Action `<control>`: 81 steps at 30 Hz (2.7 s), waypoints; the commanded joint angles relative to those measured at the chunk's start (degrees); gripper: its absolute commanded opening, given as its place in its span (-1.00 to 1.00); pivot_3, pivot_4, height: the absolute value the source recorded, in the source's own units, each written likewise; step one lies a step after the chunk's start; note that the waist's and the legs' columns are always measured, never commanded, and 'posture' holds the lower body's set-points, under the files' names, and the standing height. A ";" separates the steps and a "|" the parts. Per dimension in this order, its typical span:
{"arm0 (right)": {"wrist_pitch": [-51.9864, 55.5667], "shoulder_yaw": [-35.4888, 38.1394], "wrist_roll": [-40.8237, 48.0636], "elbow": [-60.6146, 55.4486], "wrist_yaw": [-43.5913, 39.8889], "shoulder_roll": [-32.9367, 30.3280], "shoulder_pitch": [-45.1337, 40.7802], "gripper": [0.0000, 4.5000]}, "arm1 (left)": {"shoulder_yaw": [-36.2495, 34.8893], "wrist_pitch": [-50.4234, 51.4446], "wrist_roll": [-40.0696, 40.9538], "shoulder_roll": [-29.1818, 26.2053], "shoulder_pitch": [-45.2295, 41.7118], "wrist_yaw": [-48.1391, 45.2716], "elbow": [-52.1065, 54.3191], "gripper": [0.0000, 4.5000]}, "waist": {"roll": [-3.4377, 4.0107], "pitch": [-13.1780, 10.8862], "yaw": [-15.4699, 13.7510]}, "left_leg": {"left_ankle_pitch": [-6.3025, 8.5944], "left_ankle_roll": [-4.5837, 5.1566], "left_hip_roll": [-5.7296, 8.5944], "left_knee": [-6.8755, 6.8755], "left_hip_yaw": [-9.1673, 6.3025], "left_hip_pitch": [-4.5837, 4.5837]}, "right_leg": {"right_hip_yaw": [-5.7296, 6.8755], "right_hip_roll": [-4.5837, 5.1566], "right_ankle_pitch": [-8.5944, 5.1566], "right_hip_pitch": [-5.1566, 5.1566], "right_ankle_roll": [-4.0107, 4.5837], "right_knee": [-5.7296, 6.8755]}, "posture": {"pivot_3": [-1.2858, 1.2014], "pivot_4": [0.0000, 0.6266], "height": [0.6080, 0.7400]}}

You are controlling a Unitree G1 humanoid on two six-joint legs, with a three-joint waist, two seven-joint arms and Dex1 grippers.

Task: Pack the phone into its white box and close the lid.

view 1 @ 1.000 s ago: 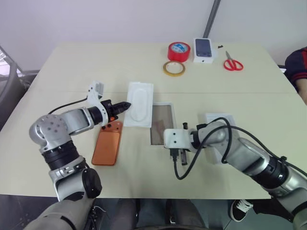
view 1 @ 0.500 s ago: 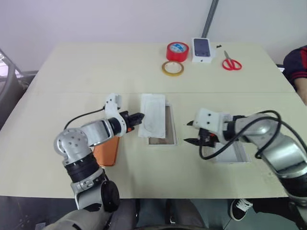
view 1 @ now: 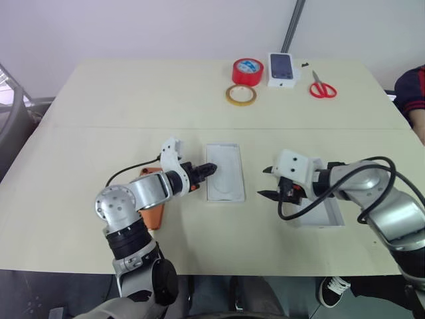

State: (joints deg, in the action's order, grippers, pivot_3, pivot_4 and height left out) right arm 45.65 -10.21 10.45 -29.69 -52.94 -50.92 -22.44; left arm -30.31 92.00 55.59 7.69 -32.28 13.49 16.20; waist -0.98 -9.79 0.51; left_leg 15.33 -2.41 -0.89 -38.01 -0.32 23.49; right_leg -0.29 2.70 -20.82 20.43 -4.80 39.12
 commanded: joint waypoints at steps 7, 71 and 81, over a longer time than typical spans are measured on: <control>0.68 -2.03 -0.95 3.33 7.09 8.82 -8.39 -0.98 | 5.98 -4.49 3.16 -18.85 0.06 -9.22 7.12 0.55 | 0.01 0.00 0.56 | -0.04 -0.07 -0.03 0.08 0.00 -0.04 | -0.03 -0.07 0.00 0.04 0.00 0.01 | 0.03 -0.52 1.00; -0.84 -32.32 -15.29 22.68 5.34 36.47 -21.72 -1.00 | 7.65 -1.96 -1.06 -45.62 26.14 -38.75 5.97 0.96 | 0.12 0.10 0.34 | 0.08 0.16 0.06 0.63 0.04 -0.14 | -0.08 0.14 -0.02 0.33 0.07 0.08 | 0.03 -0.52 1.00; 0.34 -31.33 -15.93 21.99 5.53 36.01 -21.12 -1.00 | 9.95 0.50 2.63 -36.02 24.05 -35.19 7.02 0.96 | 0.30 0.32 -0.03 | 0.08 0.18 0.19 0.62 0.00 -0.31 | -0.04 0.25 -0.02 0.07 0.07 0.01 | 0.03 -0.52 1.00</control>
State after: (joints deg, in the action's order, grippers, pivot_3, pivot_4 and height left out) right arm 46.23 -42.28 -5.50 -6.12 -47.58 -15.58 -43.11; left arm -25.48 88.56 54.41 -30.91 -9.64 -21.41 24.38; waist -0.68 -9.47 0.49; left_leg 15.41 -2.24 -0.70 -37.39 -0.33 23.17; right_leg -0.33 2.94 -20.83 20.48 -4.74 39.13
